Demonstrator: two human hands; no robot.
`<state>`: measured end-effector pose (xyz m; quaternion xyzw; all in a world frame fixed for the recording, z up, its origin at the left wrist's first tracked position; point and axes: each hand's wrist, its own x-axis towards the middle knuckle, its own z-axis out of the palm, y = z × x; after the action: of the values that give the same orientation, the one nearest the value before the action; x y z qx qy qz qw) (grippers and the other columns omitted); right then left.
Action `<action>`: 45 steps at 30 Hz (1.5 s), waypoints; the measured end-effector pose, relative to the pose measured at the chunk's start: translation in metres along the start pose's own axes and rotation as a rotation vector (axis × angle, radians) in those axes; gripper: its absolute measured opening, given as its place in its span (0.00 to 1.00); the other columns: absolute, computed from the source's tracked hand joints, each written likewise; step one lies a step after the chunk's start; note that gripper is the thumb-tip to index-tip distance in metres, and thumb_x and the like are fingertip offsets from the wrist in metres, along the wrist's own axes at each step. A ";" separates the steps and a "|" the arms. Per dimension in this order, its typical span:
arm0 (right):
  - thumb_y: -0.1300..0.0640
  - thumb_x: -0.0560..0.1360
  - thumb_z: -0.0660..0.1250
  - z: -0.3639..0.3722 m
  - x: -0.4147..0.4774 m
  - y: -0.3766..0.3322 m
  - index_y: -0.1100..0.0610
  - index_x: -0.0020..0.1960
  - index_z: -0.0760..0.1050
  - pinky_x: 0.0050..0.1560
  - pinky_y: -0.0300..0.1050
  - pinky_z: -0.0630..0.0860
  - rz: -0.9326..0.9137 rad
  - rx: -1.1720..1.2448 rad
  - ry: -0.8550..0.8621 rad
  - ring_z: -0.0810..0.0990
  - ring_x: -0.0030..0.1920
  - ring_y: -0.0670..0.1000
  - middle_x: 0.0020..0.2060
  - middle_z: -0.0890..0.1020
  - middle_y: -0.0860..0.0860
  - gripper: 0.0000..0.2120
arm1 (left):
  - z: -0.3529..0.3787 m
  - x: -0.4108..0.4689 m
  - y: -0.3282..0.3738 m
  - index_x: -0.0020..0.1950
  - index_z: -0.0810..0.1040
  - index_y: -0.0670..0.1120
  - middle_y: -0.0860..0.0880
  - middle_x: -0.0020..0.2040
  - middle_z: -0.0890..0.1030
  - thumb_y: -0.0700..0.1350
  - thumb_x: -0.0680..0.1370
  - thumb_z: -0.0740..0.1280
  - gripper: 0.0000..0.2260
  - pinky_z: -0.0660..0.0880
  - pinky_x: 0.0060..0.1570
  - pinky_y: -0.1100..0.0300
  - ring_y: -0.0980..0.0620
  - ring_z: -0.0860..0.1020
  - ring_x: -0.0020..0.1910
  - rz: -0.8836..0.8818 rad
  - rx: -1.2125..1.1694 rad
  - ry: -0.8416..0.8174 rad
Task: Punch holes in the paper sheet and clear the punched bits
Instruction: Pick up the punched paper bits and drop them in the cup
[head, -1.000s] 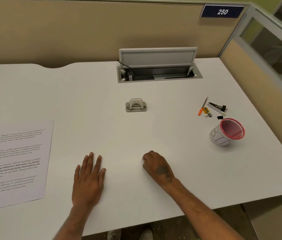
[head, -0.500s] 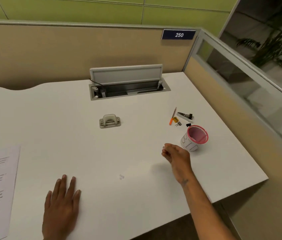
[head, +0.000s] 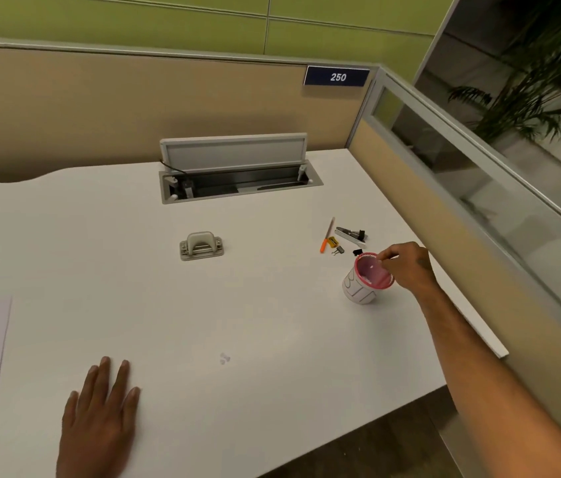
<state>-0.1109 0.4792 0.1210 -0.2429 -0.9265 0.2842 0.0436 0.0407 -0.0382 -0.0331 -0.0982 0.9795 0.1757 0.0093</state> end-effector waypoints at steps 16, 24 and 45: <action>0.64 0.75 0.65 0.003 -0.003 -0.003 0.60 0.51 0.84 0.50 0.54 0.81 -0.074 -0.191 -0.016 0.81 0.51 0.60 0.50 0.85 0.58 0.10 | 0.013 0.002 -0.015 0.78 0.58 0.56 0.53 0.80 0.56 0.63 0.77 0.42 0.31 0.52 0.75 0.47 0.53 0.54 0.79 0.000 0.001 -0.031; 0.65 0.73 0.67 0.002 -0.005 -0.010 0.58 0.47 0.85 0.50 0.52 0.81 -0.096 -0.250 0.012 0.82 0.49 0.60 0.46 0.86 0.58 0.09 | 0.013 0.002 -0.016 0.78 0.60 0.56 0.53 0.80 0.57 0.62 0.78 0.43 0.30 0.53 0.74 0.48 0.52 0.56 0.79 0.002 0.015 -0.026; 0.58 0.72 0.73 0.169 -0.196 -0.073 0.55 0.50 0.84 0.46 0.35 0.76 -0.281 0.209 -0.426 0.81 0.42 0.44 0.42 0.82 0.48 0.07 | -0.002 -0.004 -0.005 0.79 0.53 0.55 0.53 0.81 0.49 0.60 0.80 0.40 0.28 0.47 0.78 0.51 0.56 0.45 0.79 0.018 0.064 -0.062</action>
<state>-0.0067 0.2482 0.0307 -0.0410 -0.9050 0.4140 -0.0885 0.0459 -0.0433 -0.0324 -0.0836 0.9847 0.1472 0.0413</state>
